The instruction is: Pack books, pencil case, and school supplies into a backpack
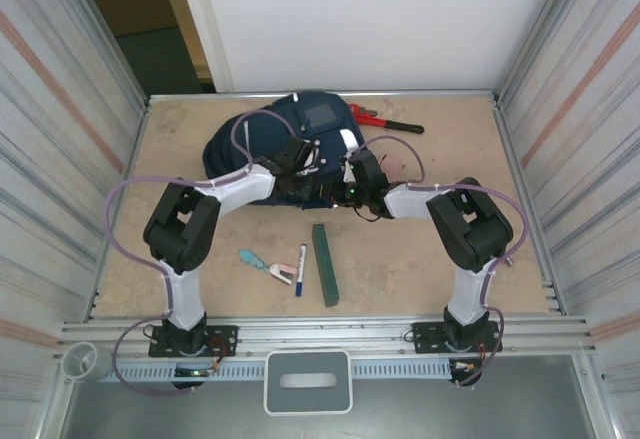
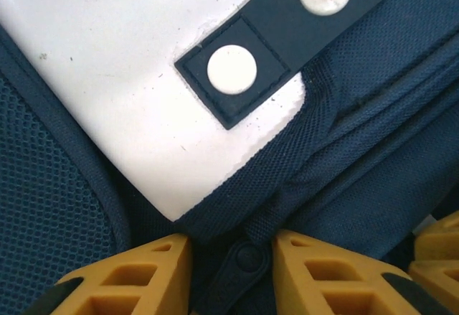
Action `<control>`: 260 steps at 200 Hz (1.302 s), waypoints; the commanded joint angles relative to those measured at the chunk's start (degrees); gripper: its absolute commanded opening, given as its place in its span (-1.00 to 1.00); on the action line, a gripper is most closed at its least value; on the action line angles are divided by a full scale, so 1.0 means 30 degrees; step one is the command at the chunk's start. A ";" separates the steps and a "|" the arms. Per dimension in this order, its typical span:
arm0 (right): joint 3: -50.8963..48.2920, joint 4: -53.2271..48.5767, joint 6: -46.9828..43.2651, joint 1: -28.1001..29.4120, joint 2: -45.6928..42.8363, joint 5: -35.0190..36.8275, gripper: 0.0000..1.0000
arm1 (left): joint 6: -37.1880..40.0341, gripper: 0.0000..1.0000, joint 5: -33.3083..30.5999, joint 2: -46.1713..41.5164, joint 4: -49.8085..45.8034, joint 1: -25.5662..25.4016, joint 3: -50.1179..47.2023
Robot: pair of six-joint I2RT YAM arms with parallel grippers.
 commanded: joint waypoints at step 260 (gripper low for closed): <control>-0.0995 -0.1199 -0.0033 -0.0255 -0.0152 0.0026 -0.66 | 0.0995 -0.48 0.2561 -0.2463 0.1064 0.0596 -0.1984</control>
